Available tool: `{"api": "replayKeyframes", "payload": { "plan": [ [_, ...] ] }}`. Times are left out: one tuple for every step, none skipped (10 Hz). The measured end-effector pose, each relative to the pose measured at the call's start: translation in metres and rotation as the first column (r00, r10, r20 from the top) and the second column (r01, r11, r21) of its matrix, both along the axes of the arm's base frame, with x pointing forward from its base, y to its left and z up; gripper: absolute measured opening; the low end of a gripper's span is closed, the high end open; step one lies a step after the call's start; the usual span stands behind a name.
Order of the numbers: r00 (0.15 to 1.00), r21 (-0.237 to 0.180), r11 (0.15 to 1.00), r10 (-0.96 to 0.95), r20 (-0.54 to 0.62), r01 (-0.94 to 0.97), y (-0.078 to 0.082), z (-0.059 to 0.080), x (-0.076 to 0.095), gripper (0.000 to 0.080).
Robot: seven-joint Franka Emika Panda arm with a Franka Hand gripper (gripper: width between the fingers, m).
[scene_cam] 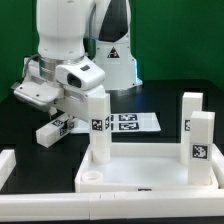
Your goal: Assemble desk
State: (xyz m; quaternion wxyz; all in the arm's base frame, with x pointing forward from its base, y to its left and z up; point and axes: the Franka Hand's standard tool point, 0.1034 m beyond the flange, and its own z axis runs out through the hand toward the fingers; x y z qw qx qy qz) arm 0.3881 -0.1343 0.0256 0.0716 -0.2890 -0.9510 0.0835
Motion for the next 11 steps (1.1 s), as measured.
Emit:
{"api": "replayKeyframes", "payload": {
  "plan": [
    [0.998,0.004,0.998,0.060,-0.011,-0.060,-0.003,-0.001,-0.002,0.0284],
    [0.995,0.004,0.996,0.094,-0.020,-0.093,-0.005,-0.002,-0.004,0.0284],
    [0.995,0.001,0.995,0.102,-0.022,-0.102,-0.007,-0.002,-0.004,0.0284],
    [0.996,-0.003,0.997,0.083,-0.020,-0.083,-0.007,-0.002,-0.004,0.0368],
    [0.999,-0.010,0.999,0.047,-0.015,-0.048,-0.007,-0.002,-0.005,0.0503],
    [0.999,-0.012,0.999,0.047,-0.015,-0.048,-0.008,-0.002,-0.005,0.0503],
    [1.000,-0.021,0.999,0.028,0.003,-0.028,-0.010,0.005,0.000,0.0623],
    [0.993,-0.047,0.992,-0.111,0.048,0.114,-0.009,0.015,0.008,0.0641],
    [0.980,-0.056,0.981,-0.183,0.080,0.187,-0.010,0.023,0.014,0.0641],
    [0.938,-0.070,0.940,-0.325,0.124,0.335,-0.016,0.029,0.021,0.0648],
    [0.865,-0.081,0.868,-0.474,0.162,0.490,-0.018,0.029,0.023,0.0648]
  ]
}}
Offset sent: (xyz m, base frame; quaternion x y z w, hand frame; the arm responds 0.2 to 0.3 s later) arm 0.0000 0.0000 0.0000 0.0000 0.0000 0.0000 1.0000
